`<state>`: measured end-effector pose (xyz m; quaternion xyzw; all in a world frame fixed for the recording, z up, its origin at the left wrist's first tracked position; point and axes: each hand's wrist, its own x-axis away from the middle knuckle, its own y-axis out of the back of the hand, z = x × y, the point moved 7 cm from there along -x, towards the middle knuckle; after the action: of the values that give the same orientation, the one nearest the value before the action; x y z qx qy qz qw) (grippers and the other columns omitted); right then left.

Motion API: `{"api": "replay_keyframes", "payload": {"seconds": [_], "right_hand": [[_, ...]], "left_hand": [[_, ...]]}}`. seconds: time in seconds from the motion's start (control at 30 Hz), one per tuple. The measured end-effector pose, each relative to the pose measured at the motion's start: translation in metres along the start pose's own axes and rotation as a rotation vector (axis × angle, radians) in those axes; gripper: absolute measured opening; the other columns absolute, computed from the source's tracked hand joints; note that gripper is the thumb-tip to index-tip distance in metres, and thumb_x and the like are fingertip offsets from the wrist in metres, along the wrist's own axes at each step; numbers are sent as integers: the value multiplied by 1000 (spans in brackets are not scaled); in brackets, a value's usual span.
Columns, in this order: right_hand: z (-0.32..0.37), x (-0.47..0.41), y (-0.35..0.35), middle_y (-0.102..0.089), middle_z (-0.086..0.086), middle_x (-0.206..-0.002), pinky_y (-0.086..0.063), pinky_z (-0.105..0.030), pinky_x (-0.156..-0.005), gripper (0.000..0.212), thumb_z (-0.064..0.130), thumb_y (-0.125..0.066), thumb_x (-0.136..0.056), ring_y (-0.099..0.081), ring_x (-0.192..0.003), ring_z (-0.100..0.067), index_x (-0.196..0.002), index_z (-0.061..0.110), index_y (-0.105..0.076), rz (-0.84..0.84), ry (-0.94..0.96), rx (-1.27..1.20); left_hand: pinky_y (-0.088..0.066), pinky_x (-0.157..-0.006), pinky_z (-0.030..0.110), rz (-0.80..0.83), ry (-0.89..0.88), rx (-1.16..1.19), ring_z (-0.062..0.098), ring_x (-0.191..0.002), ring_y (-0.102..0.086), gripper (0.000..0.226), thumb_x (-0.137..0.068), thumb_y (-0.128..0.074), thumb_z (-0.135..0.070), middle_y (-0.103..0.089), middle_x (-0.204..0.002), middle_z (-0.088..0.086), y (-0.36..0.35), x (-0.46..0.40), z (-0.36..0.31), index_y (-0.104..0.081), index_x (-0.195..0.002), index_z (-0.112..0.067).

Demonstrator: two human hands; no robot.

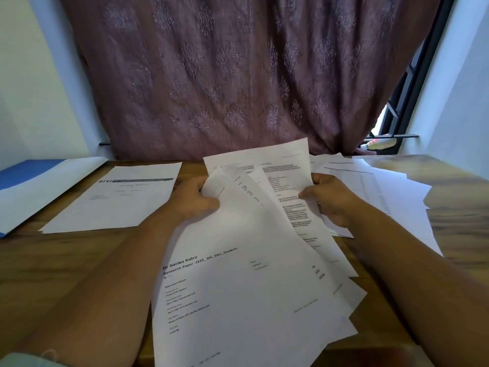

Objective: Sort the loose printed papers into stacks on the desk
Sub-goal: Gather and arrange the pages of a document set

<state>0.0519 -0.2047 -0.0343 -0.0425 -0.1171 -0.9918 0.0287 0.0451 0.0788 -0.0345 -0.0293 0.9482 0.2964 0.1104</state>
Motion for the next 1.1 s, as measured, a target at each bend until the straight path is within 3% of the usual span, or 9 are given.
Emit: {"api": "replay_keyframes", "payload": {"seconds": [0.17,0.3,0.43,0.57,0.8,0.93,1.1], "right_hand": [[-4,-5,-1,-70,-2,-108,-56,-39,-71,24,3,-60,-92,-67,-93,-28,-112,16,-62,12,-26,-26],[-5,-6,-1,-70,-1,-107,-56,-40,-74,24,3,-60,-92,-67,-94,-28,-112,16,-62,18,-19,-31],[-6,-8,-1,-70,0,-107,-56,-43,-78,23,3,-60,-92,-67,-94,-28,-111,16,-62,22,-14,-34],[-6,-8,-3,-70,1,-105,-56,-38,-71,21,3,-61,-91,-68,-90,-25,-107,17,-62,38,-4,-39],[-6,-8,-4,-70,1,-105,-56,-42,-79,20,4,-61,-91,-67,-93,-27,-106,17,-62,48,6,-40],[-5,-7,-5,-71,1,-103,-57,-39,-73,18,4,-61,-91,-68,-92,-26,-104,17,-62,52,9,-49],[-5,-8,-4,-71,0,-104,-56,-37,-69,16,5,-62,-92,-68,-90,-26,-102,17,-61,47,10,-27]], "left_hand": [[-54,-81,33,-18,15,32,5,-79,-63,29,-55,-66,-19,-66,-87,-15,0,1,1,-67,-82,-29],[-55,-85,38,-24,6,21,16,-90,-66,35,-54,-66,-20,-65,-92,-12,1,0,3,-69,-89,-24],[-54,-83,36,-28,1,16,10,-86,-65,35,-54,-66,-21,-64,-90,-16,1,-2,4,-68,-88,-26],[-55,-83,37,-30,7,16,10,-85,-64,32,-53,-67,-21,-63,-88,-16,0,-2,3,-68,-84,-28],[-55,-84,37,-32,-14,-9,6,-86,-63,33,-53,-67,-22,-63,-92,-18,0,-2,4,-67,-85,-32],[-54,-83,36,-38,-27,-24,7,-85,-63,32,-53,-68,-22,-62,-91,-18,0,-2,3,-67,-84,-31],[-55,-82,38,-62,-63,-57,20,-93,-65,39,-51,-68,-22,-63,-91,-9,1,-4,2,-70,-90,-17]]}}
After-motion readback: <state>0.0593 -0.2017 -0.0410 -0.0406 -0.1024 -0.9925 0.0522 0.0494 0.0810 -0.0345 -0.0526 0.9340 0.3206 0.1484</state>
